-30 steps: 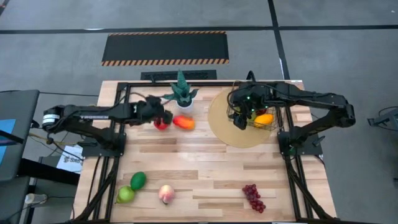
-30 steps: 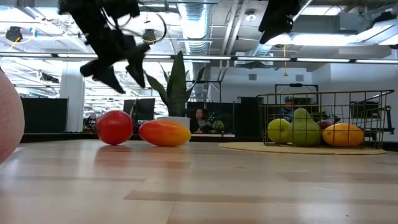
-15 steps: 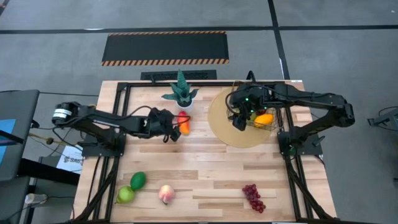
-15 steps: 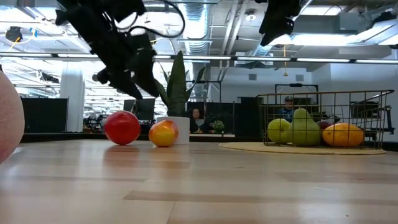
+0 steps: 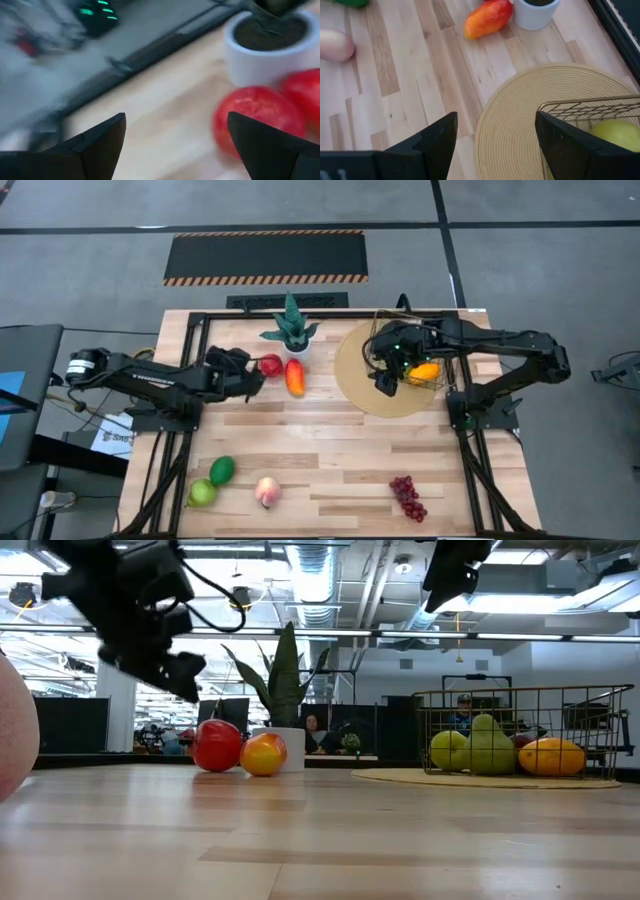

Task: Build produce basket
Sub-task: Put the red apple into the basket

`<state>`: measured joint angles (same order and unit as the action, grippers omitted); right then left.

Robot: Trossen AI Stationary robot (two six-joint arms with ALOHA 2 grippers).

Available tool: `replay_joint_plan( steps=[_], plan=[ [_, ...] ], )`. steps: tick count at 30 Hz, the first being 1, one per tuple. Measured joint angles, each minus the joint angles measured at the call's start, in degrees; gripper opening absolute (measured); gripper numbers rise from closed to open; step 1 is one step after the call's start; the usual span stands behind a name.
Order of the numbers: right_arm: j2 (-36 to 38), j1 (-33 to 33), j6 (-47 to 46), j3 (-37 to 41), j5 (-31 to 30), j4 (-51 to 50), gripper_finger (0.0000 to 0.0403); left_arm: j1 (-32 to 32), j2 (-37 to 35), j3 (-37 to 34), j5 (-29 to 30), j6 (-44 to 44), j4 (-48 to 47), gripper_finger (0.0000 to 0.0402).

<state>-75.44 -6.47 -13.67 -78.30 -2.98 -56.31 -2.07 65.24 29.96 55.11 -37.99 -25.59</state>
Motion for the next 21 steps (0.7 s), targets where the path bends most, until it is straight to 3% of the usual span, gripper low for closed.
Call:
replay_joint_plan(
  steps=[3, 5, 9, 16, 21],
  plan=[
    [0.0, 0.0, 0.0, 0.0, 0.0, 0.0, 0.0286, -2.4, -2.3, -6.5, -8.4, 11.2, 17.5, 0.0336],
    [0.0, 0.0, -0.7, 0.0, 0.0, 0.1, 0.0286, -3.9, -2.9, -8.3, -11.0, 17.4, 25.0, 0.0336],
    [0.0, 0.0, -1.7, 0.0, 0.0, 0.2, 0.0286, -8.6, -2.6, -8.3, -11.0, 22.3, 26.8, 0.0336],
    [0.0, 0.0, -2.0, 0.0, 0.0, 0.2, 0.0286, -15.8, -2.3, -9.6, -28.8, 21.7, 29.7, 0.0336],
    [0.0, 0.1, -3.1, 0.0, 0.0, 0.2, 0.0286, -15.6, -2.3, -12.4, -33.2, 20.0, 35.5, 0.0336]
  ],
)
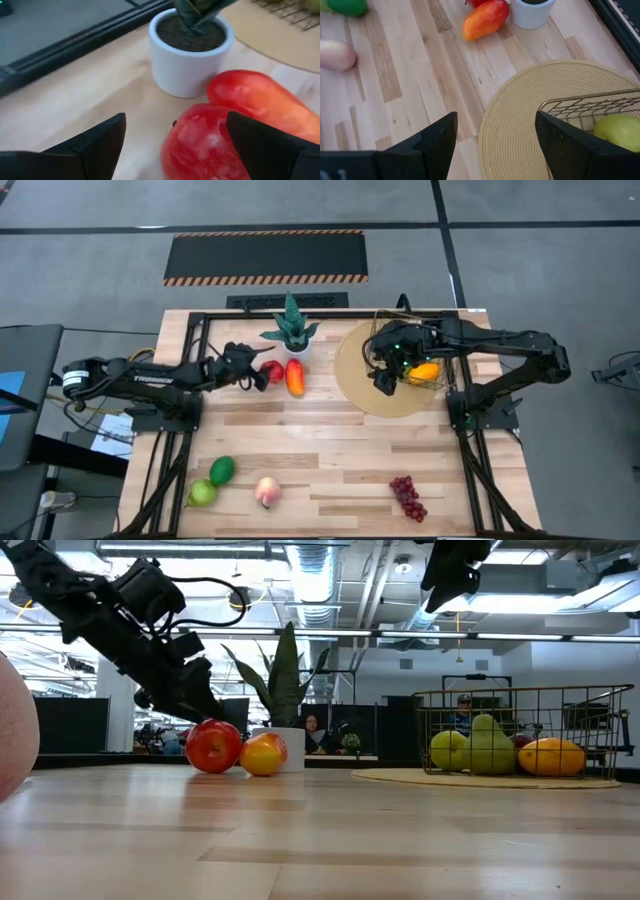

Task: Build produce basket
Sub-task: Put the red apple into the basket

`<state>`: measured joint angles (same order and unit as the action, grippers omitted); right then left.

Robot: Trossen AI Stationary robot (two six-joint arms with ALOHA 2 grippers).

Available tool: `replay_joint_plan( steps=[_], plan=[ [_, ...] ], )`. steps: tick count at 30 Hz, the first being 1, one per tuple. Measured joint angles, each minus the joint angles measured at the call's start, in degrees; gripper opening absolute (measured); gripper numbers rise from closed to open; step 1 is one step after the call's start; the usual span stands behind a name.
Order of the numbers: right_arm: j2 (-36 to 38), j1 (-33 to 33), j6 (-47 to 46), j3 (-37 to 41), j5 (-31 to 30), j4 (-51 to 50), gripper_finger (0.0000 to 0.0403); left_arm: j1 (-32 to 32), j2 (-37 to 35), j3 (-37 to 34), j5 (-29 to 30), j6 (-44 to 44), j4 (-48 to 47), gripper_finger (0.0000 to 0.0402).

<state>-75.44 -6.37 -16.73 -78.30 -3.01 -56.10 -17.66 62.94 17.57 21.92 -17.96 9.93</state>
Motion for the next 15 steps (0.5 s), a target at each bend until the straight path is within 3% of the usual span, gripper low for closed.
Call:
replay_joint_plan(
  steps=[10, 15],
  plan=[
    [0.0, 0.4, 0.0, 0.0, -0.1, 1.9, 0.0286, 4.5, 0.1, -1.9, -3.3, -6.1, 4.9, 0.0336],
    [0.0, 0.4, 0.1, 0.0, 0.0, 5.3, 0.0286, 8.5, 2.0, -1.8, -14.6, -12.0, 14.0, 0.0336]
  ],
)
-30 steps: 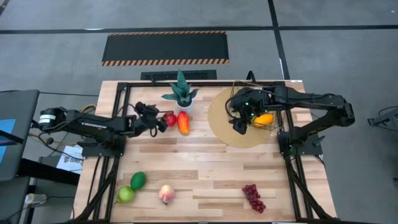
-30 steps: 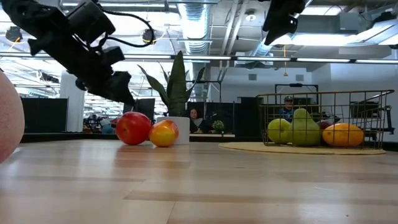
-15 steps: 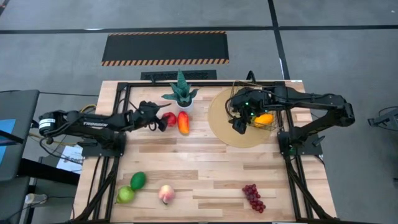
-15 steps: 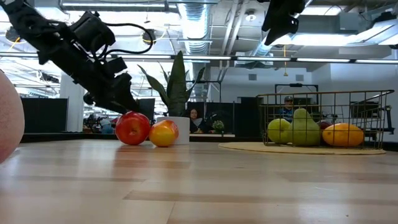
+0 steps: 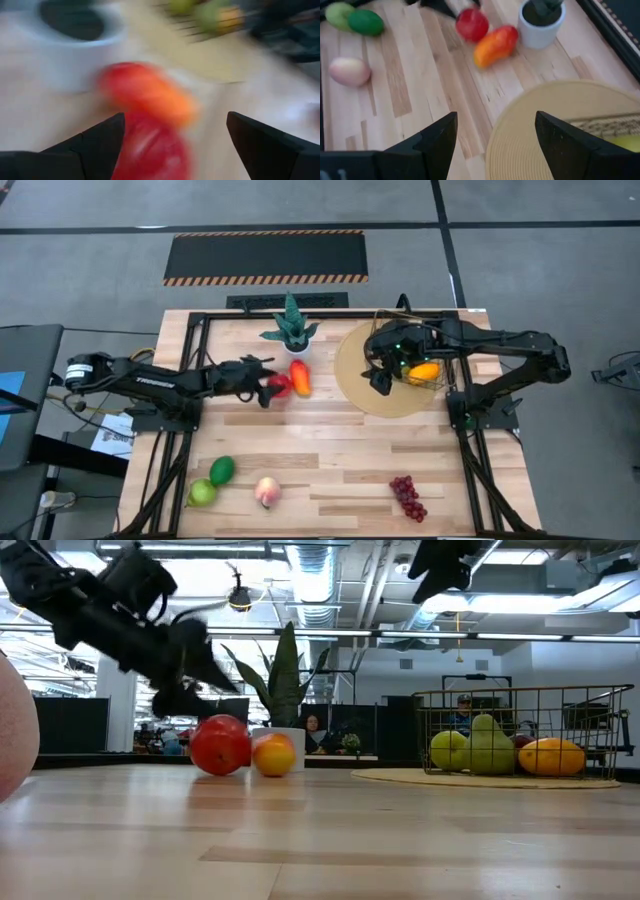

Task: Build produce basket
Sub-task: Put the red apple into the basket

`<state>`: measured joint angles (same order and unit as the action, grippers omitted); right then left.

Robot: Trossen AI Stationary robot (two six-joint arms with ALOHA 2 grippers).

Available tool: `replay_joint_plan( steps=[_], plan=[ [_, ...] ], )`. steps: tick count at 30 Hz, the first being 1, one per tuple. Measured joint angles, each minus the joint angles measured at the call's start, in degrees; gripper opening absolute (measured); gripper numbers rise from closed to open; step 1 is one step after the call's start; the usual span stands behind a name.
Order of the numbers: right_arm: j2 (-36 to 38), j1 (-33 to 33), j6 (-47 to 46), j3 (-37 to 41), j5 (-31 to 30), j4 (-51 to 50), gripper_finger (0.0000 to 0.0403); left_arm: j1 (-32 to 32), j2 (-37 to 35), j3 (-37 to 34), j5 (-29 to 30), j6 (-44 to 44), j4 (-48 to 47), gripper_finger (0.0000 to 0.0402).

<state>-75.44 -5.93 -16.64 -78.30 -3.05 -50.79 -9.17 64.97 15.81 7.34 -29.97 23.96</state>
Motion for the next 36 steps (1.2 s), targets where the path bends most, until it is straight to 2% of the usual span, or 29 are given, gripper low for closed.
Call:
replay_joint_plan(
  steps=[2, 4, 6, 9, 12, 15, 17, 23, 28, 33, 36],
  plan=[
    [0.0, 0.0, 0.0, 0.0, 0.0, 0.6, 0.0286, 1.9, 0.3, 1.6, -5.3, -2.7, 4.2, 0.0336],
    [0.0, 0.0, 0.0, 0.0, 0.0, 0.7, 0.0286, 3.4, -0.4, 4.8, -6.3, -2.9, 3.2, 0.0336],
    [0.0, -0.1, 0.2, 0.0, 0.0, 0.7, 0.0286, 4.6, -2.1, 8.5, 0.1, -1.8, -4.1, 0.0335],
    [0.0, -0.1, 0.2, 0.0, 0.0, 0.7, 0.0286, 5.5, -2.9, 13.7, 13.3, 2.2, -17.2, 0.0329],
    [0.0, 0.1, -1.2, 0.0, 0.0, 0.6, 0.0286, 5.9, -2.1, 16.7, 22.0, -0.3, -30.4, 0.0321],
    [-2.1, 1.3, -3.3, -0.1, -0.9, 0.9, 0.0286, 7.1, -1.8, 16.8, 22.8, -4.2, -38.1, 0.0314],
    [-4.9, 2.9, 0.0, 0.0, -1.4, 2.5, 0.0286, 8.4, -2.2, 16.8, 23.2, -5.4, -39.6, 0.031],
    [-14.1, 4.9, 5.4, -0.6, -0.1, 20.0, 0.0286, 10.0, -3.5, 16.6, 21.7, -17.2, -54.4, 0.0308],
    [-22.8, 6.0, 11.4, -2.6, 0.4, 26.8, 0.0286, 13.7, -2.2, 11.4, 23.4, -18.7, -43.3, 0.0308],
    [-27.8, 5.9, 12.8, -4.9, 5.3, 26.0, 0.0286, 13.7, 2.2, 7.0, 21.8, -21.4, -32.4, 0.0308],
    [-29.0, 5.9, 12.6, -5.8, 5.9, 26.2, 0.0286, 13.7, 5.4, 6.1, 20.9, -19.9, -24.7, 0.0308]
  ],
)
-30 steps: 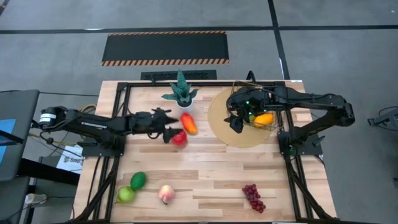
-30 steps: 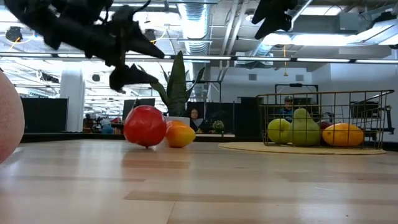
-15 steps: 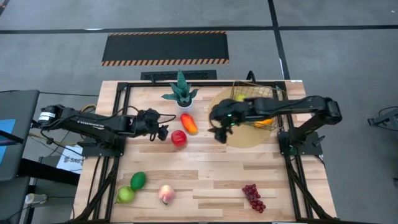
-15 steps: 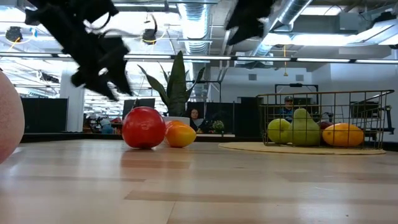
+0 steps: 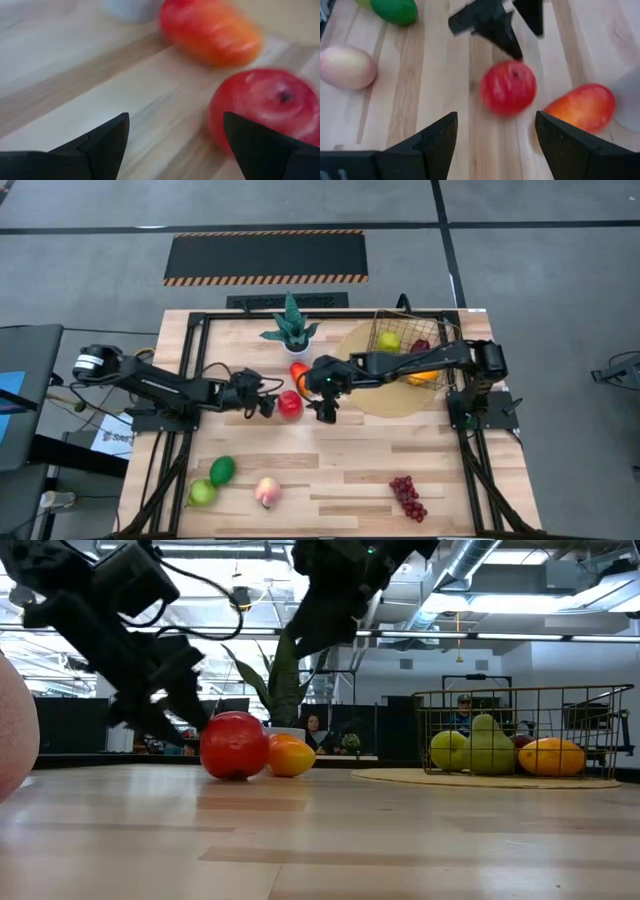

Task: Build produce basket
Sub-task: Put the red apple into the basket

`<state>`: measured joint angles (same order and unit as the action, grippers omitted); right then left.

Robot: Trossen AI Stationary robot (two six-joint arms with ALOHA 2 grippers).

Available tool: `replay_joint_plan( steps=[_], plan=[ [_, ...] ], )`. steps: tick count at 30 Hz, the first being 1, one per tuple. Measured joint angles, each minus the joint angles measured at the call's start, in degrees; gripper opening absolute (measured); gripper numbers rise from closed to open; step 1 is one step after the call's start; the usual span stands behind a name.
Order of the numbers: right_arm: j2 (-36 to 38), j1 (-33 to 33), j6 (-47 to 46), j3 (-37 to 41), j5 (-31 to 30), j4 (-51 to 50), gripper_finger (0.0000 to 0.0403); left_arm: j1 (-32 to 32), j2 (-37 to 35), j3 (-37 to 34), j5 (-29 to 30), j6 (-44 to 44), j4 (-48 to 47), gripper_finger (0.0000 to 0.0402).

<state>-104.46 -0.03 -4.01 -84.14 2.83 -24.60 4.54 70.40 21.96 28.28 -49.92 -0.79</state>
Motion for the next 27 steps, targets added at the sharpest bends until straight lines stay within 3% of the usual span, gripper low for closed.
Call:
replay_joint_plan(
  steps=[3, 8, 13, 18, 23, 27],
  plan=[
    [0.3, 0.1, 0.0, -0.1, 0.3, 0.1, 0.0286, -0.3, 4.9, 0.0, -1.6, 2.2, 8.6, 0.0308],
    [0.3, 0.3, -0.4, -0.1, 0.4, -4.1, 0.0286, -0.7, 16.4, 0.8, -9.7, 1.4, 24.0, 0.0308],
    [-1.0, 0.9, -0.1, 0.1, 3.5, -9.9, 0.0286, 0.2, 24.0, 6.1, -10.9, 0.0, 25.4, 0.0308],
    [-1.7, 1.5, 0.0, 0.0, 4.6, -10.0, 0.0294, 1.0, 26.0, 9.5, -11.0, 0.4, 24.5, 0.0308],
    [-3.0, 1.8, -0.4, 0.1, 4.6, -11.3, 0.0333, 1.0, 26.1, 10.8, -11.0, 1.2, 24.4, 0.0308],
    [-3.7, 1.9, -0.2, 0.0, -0.2, -12.6, 0.0368, 1.0, 26.1, 10.9, -10.7, -0.2, 24.4, 0.0308]
  ],
)
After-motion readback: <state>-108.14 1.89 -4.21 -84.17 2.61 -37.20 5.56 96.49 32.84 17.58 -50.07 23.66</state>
